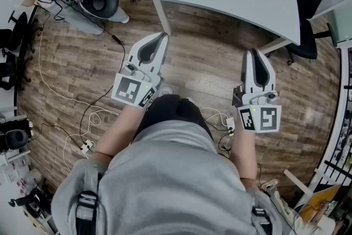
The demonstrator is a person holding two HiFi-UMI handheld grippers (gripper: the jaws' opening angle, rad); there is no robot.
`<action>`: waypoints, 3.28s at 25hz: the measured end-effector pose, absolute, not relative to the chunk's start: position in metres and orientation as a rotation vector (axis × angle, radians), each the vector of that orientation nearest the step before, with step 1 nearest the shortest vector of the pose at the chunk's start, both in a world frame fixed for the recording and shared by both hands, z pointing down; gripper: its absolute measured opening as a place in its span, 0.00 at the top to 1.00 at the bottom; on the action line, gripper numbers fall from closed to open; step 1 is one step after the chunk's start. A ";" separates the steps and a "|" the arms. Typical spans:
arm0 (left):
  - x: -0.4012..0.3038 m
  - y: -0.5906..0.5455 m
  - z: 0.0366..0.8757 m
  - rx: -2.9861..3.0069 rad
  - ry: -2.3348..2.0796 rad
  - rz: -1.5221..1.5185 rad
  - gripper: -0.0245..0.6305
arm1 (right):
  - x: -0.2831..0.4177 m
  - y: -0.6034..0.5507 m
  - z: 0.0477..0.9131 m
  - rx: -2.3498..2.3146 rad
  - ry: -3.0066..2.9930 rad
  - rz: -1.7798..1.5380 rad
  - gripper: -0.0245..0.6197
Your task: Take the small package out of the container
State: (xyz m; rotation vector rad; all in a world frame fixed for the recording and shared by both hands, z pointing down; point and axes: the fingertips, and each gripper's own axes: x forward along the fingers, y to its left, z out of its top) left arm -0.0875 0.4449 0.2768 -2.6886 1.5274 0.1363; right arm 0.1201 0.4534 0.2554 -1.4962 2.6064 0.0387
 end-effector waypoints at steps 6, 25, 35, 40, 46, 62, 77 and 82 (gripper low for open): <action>-0.091 0.436 0.274 -2.672 1.538 0.144 0.93 | 0.129 0.444 0.243 -1.457 2.483 -0.025 0.86; -0.189 0.245 0.254 -2.704 1.451 0.275 0.93 | 0.046 0.282 0.234 -1.645 2.408 0.087 0.86; -0.237 0.158 0.259 -2.725 1.434 0.262 0.93 | -0.007 0.211 0.237 -1.645 2.420 0.072 0.86; -0.245 0.120 0.276 -2.742 1.490 0.224 0.93 | -0.003 0.171 0.244 -1.648 2.436 0.041 0.86; -0.232 0.070 0.278 -2.713 1.522 0.215 0.93 | 0.009 0.106 0.253 -1.581 2.467 0.014 0.86; -0.139 -0.144 0.255 -2.579 1.653 0.216 0.93 | 0.094 -0.133 0.232 -1.351 2.563 0.024 0.86; -0.130 -0.239 0.271 -2.645 1.624 0.250 0.93 | 0.103 -0.218 0.260 -1.477 2.510 -0.045 0.86; -0.136 -0.259 0.271 -2.697 1.556 0.264 0.93 | 0.097 -0.230 0.254 -1.542 2.461 -0.026 0.86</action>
